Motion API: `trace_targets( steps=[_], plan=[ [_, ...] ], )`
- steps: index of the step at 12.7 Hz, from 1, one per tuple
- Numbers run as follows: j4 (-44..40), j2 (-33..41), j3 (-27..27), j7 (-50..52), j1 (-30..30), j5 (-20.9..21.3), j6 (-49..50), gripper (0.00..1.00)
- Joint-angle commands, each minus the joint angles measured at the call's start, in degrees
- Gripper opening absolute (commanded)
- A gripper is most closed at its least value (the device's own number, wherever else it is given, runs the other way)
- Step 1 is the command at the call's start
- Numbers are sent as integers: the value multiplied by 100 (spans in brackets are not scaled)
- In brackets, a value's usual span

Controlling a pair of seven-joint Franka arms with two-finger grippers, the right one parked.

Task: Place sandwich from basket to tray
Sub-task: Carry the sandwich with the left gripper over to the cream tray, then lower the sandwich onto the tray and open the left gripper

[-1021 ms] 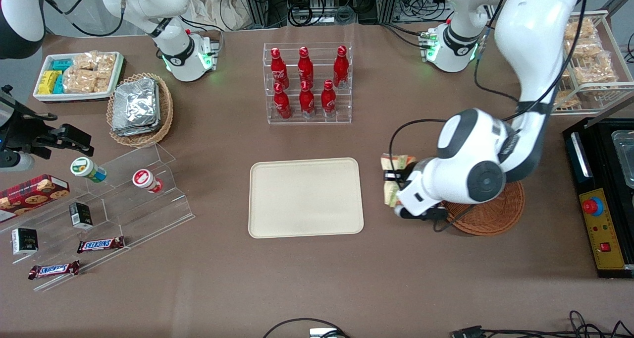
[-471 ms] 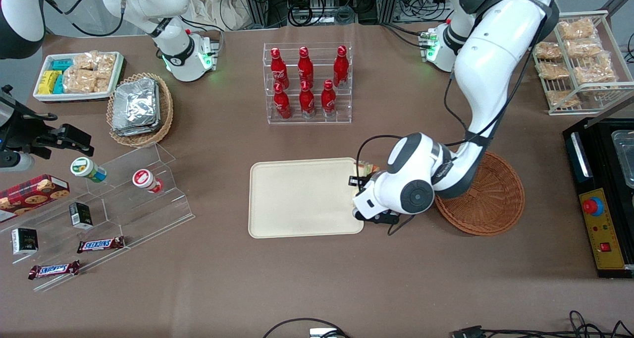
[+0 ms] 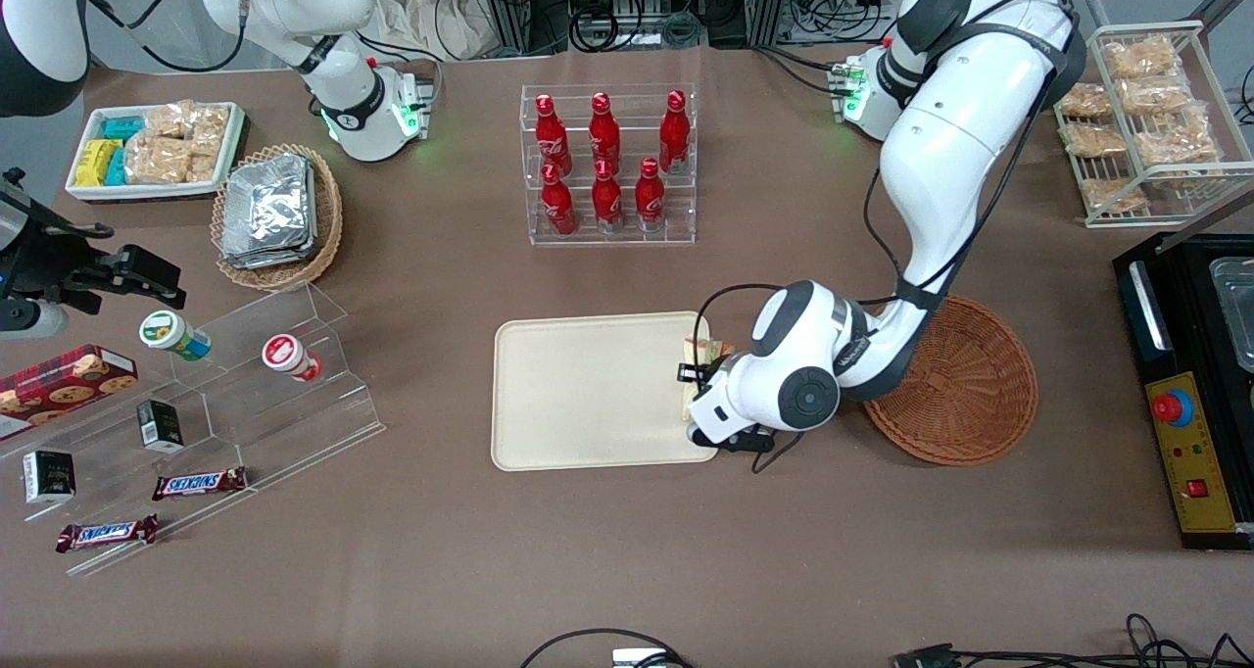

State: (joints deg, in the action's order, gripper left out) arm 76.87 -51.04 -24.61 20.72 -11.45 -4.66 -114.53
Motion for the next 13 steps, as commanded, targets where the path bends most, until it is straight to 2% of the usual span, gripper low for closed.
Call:
trace_targets(
  steps=[1, 2, 3, 4, 6, 7, 13],
  plan=[
    [-225, -221, 8, 20, -76, 70, -104, 0],
    [-216, -239, 8, 20, -77, 79, -156, 2],
    [-216, -265, 8, 20, -68, 79, -157, 20],
    [-216, -257, 8, 11, -68, 97, -157, 28],
    [-207, -205, 8, -15, -33, 516, -139, 100],
    [-216, -195, 8, 11, -33, 623, -139, 100],
    [-251, 146, -9, 20, 90, 571, 45, 100]
  ],
)
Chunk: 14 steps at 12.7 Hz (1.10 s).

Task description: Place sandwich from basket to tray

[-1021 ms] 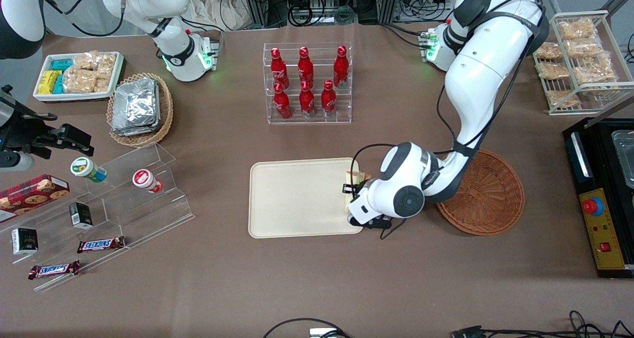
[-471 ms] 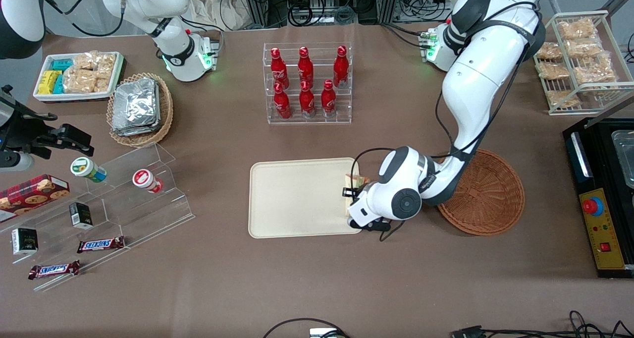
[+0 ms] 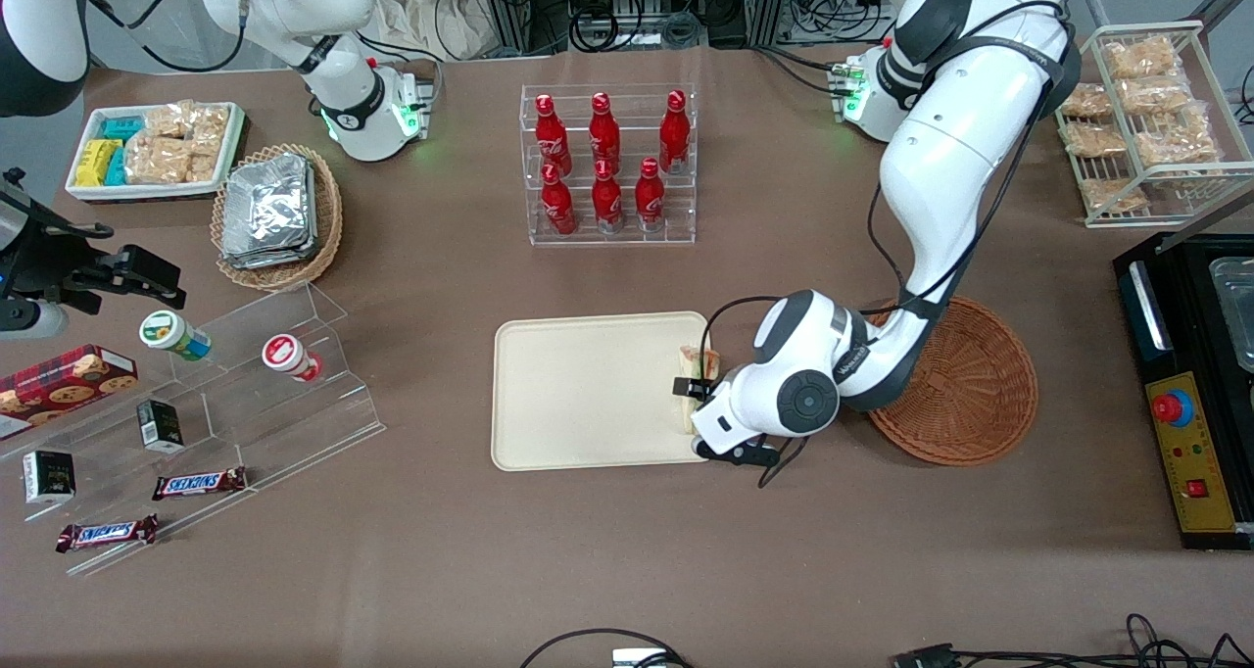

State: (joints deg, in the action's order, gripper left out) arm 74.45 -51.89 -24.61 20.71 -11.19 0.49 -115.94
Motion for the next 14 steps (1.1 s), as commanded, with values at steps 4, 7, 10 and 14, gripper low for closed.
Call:
trace_targets(
  steps=[4, 7, 10, 14],
  plan=[
    [34, 1231, 26, -31, 545, 171, 967, 100],
    [26, 2128, 18, -521, 1196, 153, 1959, 100],
    [17, 2928, 18, -1663, 2100, 136, 2768, 100],
    [17, 3746, 17, -2160, 2877, 153, 3936, 100]
  ],
)
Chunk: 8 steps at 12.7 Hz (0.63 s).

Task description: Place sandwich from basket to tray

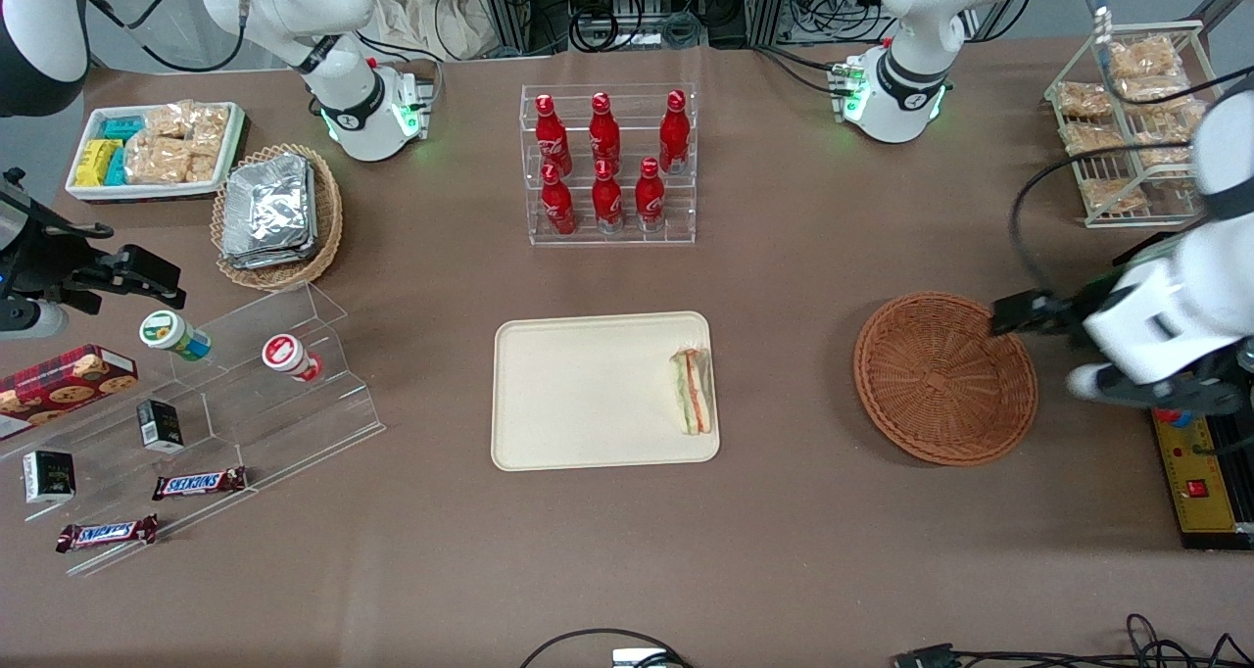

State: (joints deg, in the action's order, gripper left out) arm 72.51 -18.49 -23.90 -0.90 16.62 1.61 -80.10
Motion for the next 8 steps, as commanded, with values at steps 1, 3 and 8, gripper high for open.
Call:
trace_targets(
  steps=[1, 3, 8],
  plan=[
    [245, 581, -53, 72, 87, 59, 520, 100],
    [595, 776, -62, 266, 70, 68, 689, 100],
    [1667, 1276, -115, 284, -36, 252, 225, 100]
  ],
)
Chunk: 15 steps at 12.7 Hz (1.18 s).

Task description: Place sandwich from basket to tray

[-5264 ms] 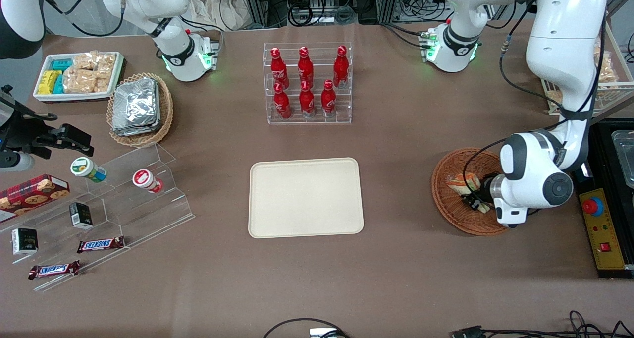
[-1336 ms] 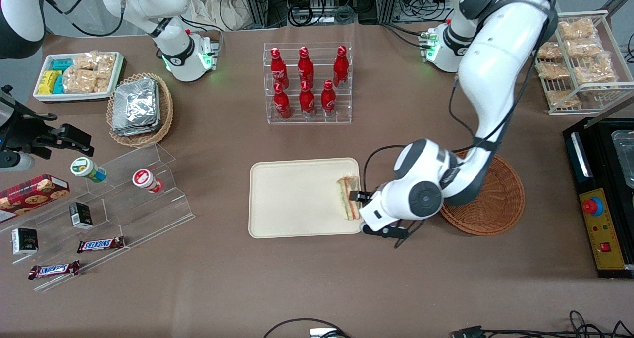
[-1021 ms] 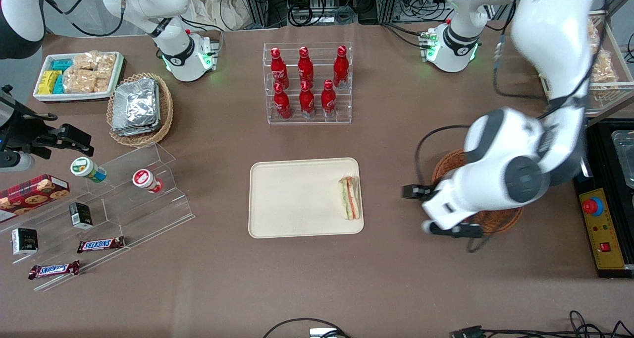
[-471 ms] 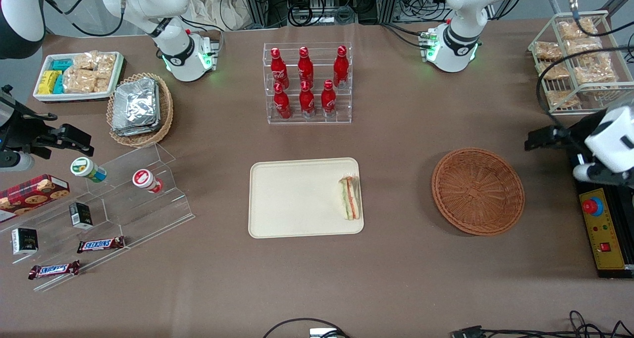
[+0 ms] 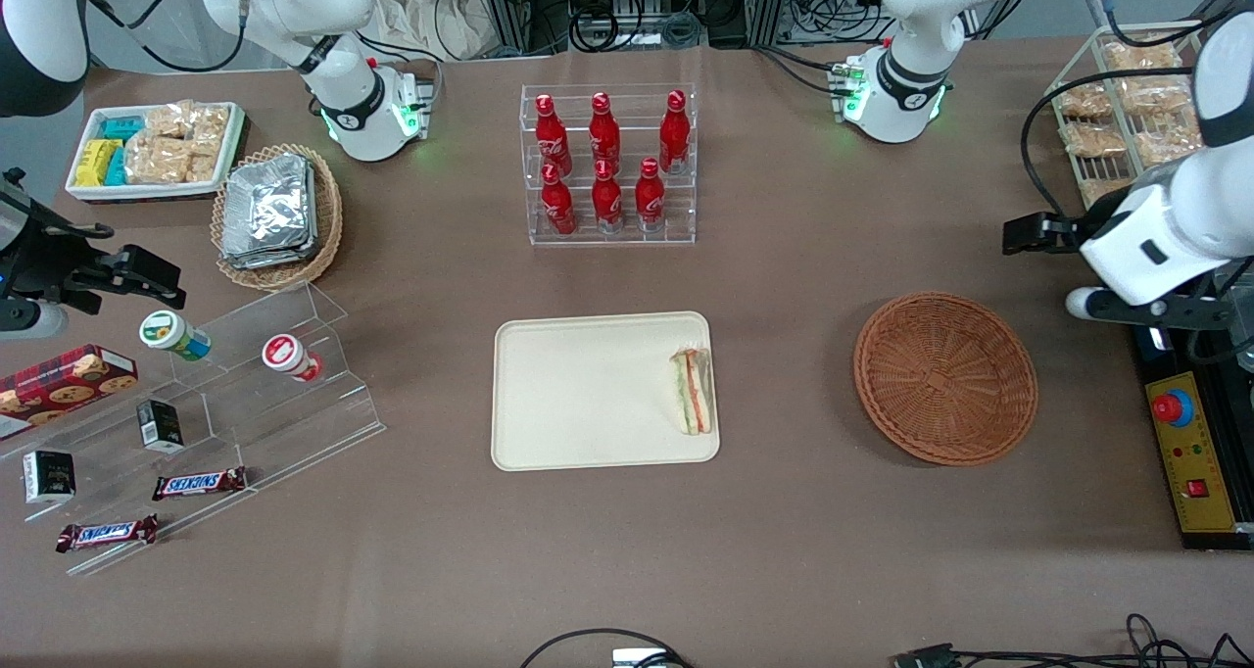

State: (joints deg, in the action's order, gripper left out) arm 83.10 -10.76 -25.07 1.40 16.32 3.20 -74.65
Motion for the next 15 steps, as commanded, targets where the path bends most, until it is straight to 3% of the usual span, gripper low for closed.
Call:
trace_targets(
  steps=[1, 7, 10, 11, 15],
  plan=[
    [941, 739, 11, 36, 12, 84, -566, 100],
    [1322, 1101, 107, 27, -180, 84, -893, 100],
    [1323, 1128, 1570, 27, -1626, 84, -946, 100],
    [1340, 1146, 1810, 27, -1901, 66, -1007, 100],
    [1938, 1515, 1848, 54, -1957, 49, -1597, 100]
  ],
)
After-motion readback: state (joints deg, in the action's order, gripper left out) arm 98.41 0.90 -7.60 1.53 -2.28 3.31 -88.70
